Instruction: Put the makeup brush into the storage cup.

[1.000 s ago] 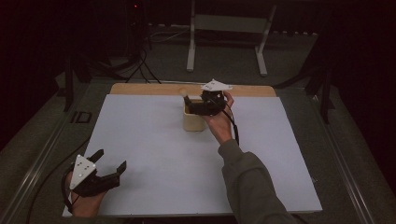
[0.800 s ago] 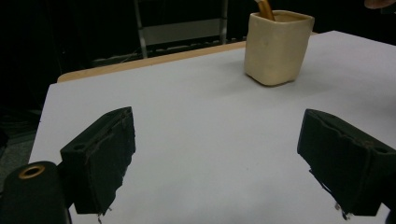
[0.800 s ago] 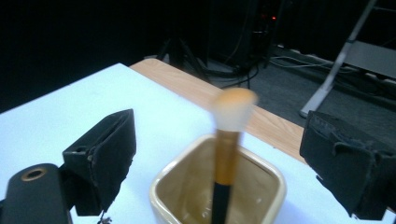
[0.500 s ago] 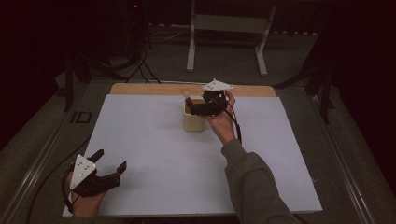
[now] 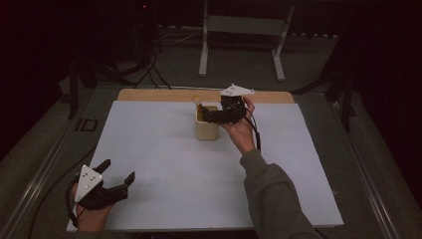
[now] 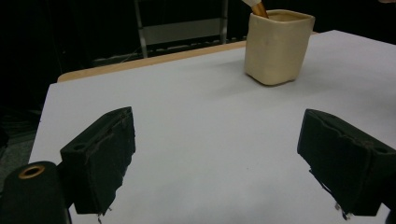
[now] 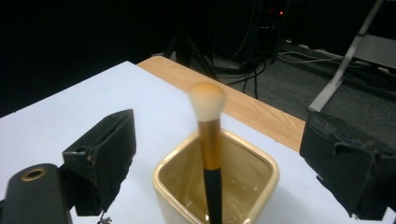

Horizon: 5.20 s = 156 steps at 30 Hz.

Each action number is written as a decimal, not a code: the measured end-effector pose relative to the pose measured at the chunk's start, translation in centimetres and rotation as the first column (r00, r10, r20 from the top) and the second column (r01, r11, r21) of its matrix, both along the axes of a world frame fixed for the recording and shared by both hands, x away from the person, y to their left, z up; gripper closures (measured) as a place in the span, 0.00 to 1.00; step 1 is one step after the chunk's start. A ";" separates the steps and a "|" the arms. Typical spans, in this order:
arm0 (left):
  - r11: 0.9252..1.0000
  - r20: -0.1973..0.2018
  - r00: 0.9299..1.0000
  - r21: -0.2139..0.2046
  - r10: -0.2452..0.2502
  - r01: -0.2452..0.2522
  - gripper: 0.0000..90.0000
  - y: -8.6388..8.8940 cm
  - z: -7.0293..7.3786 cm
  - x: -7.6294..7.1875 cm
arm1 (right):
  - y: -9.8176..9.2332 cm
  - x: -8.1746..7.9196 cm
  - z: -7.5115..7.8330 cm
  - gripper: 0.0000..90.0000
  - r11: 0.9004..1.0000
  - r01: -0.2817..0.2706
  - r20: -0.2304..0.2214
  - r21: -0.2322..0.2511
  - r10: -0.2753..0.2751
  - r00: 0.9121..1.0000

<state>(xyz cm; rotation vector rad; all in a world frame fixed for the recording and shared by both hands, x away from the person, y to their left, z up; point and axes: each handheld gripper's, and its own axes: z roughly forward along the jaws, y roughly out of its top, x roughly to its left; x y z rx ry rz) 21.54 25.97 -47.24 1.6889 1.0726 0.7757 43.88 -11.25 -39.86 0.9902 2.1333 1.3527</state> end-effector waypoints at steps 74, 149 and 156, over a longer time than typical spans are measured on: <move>1.000 -0.008 1.000 0.003 0.002 -0.002 0.13 -0.1 -0.1 0.1 | -7.3 -4.5 0.0 0.12 1.000 -0.027 -0.001 0.017 0.027 1.000; 1.000 -0.010 1.000 -0.001 0.008 -0.008 0.13 -0.1 -0.1 0.1 | -17.6 -13.5 -3.8 0.12 0.992 0.055 0.012 0.117 -0.057 0.998; 1.000 -0.010 1.000 0.003 0.011 -0.011 0.13 -0.1 -0.1 0.1 | -19.1 -14.5 -5.2 0.12 0.987 0.091 -0.009 0.130 -0.091 0.996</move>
